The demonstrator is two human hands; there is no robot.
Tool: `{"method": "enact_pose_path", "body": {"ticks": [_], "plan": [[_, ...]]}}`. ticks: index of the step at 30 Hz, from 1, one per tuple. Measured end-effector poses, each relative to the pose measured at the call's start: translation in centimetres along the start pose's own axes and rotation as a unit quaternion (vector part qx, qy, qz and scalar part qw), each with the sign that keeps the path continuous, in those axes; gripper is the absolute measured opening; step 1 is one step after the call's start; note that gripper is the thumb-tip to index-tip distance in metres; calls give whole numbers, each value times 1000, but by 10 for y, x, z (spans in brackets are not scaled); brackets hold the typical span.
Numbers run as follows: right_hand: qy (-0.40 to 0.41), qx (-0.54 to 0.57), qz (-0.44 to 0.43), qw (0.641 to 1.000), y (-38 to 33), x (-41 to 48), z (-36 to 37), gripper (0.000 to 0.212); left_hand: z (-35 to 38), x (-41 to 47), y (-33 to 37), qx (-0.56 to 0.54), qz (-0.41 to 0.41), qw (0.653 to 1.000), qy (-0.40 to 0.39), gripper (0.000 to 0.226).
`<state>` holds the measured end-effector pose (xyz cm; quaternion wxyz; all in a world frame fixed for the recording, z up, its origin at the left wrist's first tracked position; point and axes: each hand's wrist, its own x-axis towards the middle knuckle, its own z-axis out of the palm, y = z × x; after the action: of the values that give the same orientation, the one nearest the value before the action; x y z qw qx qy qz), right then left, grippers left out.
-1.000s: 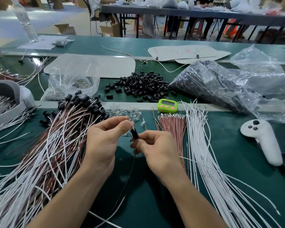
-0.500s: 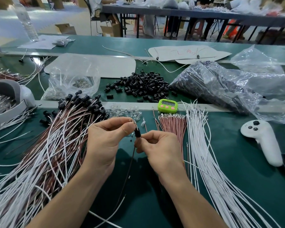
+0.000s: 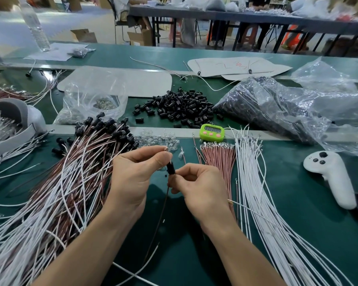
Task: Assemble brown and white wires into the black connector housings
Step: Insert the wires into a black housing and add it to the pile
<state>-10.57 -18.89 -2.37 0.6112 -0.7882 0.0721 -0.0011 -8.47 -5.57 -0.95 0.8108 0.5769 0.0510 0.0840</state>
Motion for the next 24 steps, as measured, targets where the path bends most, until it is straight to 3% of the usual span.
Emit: {"method": "enact_pose_path", "body": {"ticks": [6, 8, 10, 13, 20, 24], "plan": [[-12, -63, -28, 998, 1, 2, -1, 14, 3, -3, 1, -3, -12, 1000, -21, 16], [-16, -97, -65, 993, -1, 2, -3, 29, 3, -3, 1, -1, -19, 1000, -18, 14], [24, -86, -88, 992, -5, 4, -8, 41, 3, -1, 0, 11, -29, 1000, 1, 12], [113, -142, -103, 978, -15, 14, -21, 30, 3, 3, -5, 54, -40, 997, 33, 17], [12, -407, -98, 908, -43, 49, -9, 24, 3, 8, -13, 96, -47, 992, 62, 17], [-2, -440, -78, 895, -42, 65, 0, 16, 2, 11, -14, 96, -40, 993, 55, 17]]}}
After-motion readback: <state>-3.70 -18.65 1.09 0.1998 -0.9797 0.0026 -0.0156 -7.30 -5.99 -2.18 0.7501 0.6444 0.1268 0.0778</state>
